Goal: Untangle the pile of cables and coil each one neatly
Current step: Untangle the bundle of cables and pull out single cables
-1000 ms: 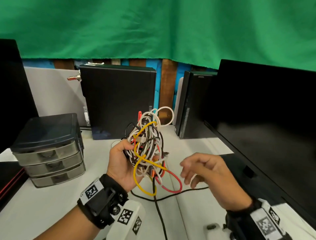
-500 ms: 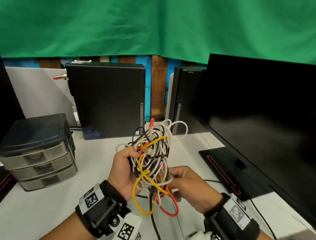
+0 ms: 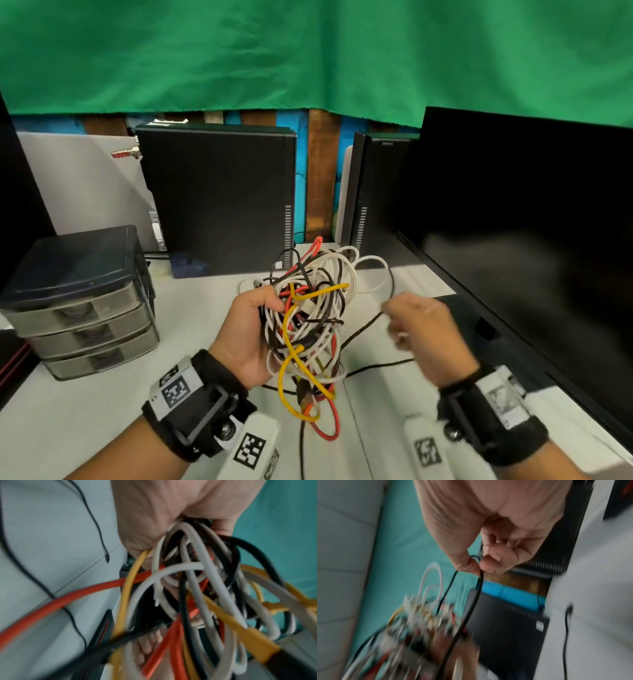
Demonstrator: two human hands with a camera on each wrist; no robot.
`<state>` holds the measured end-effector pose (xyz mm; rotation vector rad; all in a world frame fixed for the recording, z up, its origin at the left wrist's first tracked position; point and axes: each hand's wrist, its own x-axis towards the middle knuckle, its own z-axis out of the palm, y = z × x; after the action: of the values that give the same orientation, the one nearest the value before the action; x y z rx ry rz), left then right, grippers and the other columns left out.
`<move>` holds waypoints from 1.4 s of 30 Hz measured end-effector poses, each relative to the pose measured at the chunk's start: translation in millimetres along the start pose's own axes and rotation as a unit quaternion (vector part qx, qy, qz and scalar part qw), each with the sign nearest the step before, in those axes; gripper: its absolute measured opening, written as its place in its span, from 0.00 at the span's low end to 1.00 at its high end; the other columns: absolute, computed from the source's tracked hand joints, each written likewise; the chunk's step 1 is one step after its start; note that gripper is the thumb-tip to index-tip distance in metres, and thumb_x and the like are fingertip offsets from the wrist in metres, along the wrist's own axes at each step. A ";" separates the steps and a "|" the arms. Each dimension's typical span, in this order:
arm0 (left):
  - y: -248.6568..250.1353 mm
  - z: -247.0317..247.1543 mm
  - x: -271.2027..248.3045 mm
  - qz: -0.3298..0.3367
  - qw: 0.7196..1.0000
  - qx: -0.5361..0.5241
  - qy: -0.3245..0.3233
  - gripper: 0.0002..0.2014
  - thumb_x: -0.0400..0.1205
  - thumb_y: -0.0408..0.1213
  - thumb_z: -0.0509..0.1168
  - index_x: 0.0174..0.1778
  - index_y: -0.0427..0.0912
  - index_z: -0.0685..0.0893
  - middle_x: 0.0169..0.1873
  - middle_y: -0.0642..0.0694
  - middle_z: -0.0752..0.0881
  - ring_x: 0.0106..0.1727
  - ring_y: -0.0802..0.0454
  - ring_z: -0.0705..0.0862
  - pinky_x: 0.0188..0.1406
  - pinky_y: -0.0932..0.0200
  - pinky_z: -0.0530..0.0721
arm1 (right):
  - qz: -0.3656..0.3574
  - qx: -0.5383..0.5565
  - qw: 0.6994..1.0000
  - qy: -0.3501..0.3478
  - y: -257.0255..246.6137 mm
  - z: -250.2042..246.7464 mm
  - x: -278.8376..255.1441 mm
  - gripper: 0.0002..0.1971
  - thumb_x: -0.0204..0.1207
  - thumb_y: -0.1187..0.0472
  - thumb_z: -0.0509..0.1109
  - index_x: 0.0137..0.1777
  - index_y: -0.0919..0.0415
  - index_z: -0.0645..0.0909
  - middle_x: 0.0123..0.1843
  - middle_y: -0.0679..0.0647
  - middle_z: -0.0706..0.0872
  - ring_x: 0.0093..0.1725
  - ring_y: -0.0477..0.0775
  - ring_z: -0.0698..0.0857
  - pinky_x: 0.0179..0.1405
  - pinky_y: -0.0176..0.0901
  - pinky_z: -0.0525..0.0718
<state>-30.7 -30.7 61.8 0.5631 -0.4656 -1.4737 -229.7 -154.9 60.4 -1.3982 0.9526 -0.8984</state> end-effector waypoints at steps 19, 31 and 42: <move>15.6 -6.8 1.6 -0.004 0.994 0.014 0.111 0.19 0.79 0.34 0.50 0.47 0.31 0.87 0.36 0.35 0.88 0.31 0.40 0.88 0.31 0.49 0.89 | -0.321 -0.353 0.846 -0.237 34.1 51.1 -50.1 0.18 0.85 0.49 0.63 0.74 0.45 0.78 0.69 0.36 0.83 0.69 0.36 0.77 0.78 0.37 0.67; 38.3 -1.5 -8.2 0.024 0.992 0.016 0.126 0.24 0.81 0.34 0.50 0.36 0.32 0.92 0.34 0.36 0.89 0.31 0.42 0.90 0.28 0.50 0.89 | -0.224 -0.432 0.852 0.191 10.0 -36.5 16.9 0.09 0.81 0.56 0.70 0.46 0.58 0.90 0.39 0.56 0.91 0.42 0.64 0.89 0.40 0.48 0.83; 17.2 13.0 -8.0 -0.024 0.995 0.038 0.090 0.27 0.81 0.35 0.46 0.27 0.33 0.88 0.24 0.40 0.84 0.24 0.45 0.85 0.27 0.57 0.87 | -0.322 -0.319 0.857 -0.245 30.7 57.2 -55.7 0.17 0.83 0.47 0.68 0.71 0.47 0.82 0.66 0.39 0.86 0.65 0.37 0.81 0.73 0.43 0.76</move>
<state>-25.5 -23.4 83.0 0.7660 -0.3701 -1.4390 -199.0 -82.0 27.7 -2.4687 0.3702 -0.6370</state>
